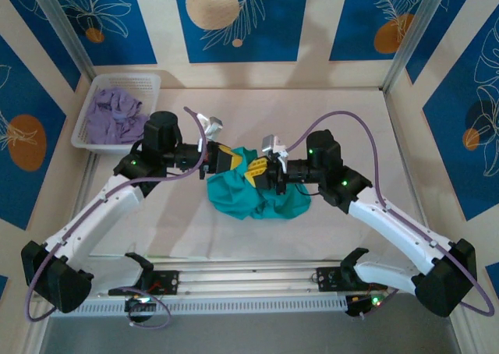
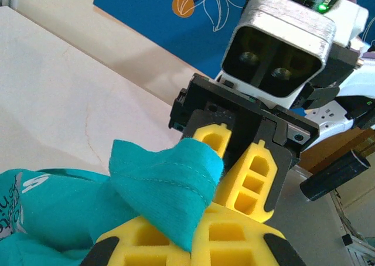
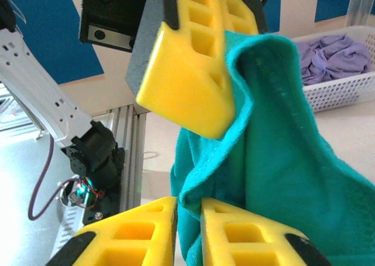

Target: Fold the inside-out t-shirt

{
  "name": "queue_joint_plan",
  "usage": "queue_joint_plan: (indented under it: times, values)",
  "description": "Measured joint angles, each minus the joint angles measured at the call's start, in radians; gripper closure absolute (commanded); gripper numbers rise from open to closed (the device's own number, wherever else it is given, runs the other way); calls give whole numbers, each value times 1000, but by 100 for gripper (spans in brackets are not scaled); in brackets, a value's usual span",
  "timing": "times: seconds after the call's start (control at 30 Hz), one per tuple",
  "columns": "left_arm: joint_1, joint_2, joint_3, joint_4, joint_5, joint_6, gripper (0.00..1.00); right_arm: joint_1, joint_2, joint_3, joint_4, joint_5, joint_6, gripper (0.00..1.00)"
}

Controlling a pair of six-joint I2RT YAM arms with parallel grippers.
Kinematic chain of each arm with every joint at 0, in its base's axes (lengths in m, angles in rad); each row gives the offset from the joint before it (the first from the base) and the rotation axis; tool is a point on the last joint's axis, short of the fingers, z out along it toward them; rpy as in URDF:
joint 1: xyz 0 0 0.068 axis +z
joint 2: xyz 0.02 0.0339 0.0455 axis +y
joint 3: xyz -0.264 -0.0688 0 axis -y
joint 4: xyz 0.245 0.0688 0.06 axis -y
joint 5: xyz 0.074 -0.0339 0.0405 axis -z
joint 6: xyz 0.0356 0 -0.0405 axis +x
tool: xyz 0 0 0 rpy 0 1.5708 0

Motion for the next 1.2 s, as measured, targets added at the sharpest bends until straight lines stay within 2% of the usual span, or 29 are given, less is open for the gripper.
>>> queue_joint_plan:
  times: [0.07,0.2,0.23,0.4,0.57,0.77,1.0,1.2]
  values:
    - [0,0,0,0,0,0,100,0,0,0,1,-5,-1,100]
    - [0,1,0,-2,-24,1,98,-1,0,0,1,-10,16,100]
    - [0,1,0,-6,-37,0,94,-3,0,1,1,-10,29,100]
    - [0,-2,-2,-26,-142,-4,48,-23,18,57,-9,-21,173,100]
    - [1,-84,-77,-34,-243,-3,29,-41,47,166,-74,-20,323,100]
    - [-28,-190,-167,0,-303,-1,28,-44,60,215,-136,-22,412,100]
    - [-101,-105,-161,35,-339,20,29,-44,83,216,-168,-26,439,100]
    - [-125,-56,-140,42,-361,50,32,-52,87,216,-172,-49,441,100]
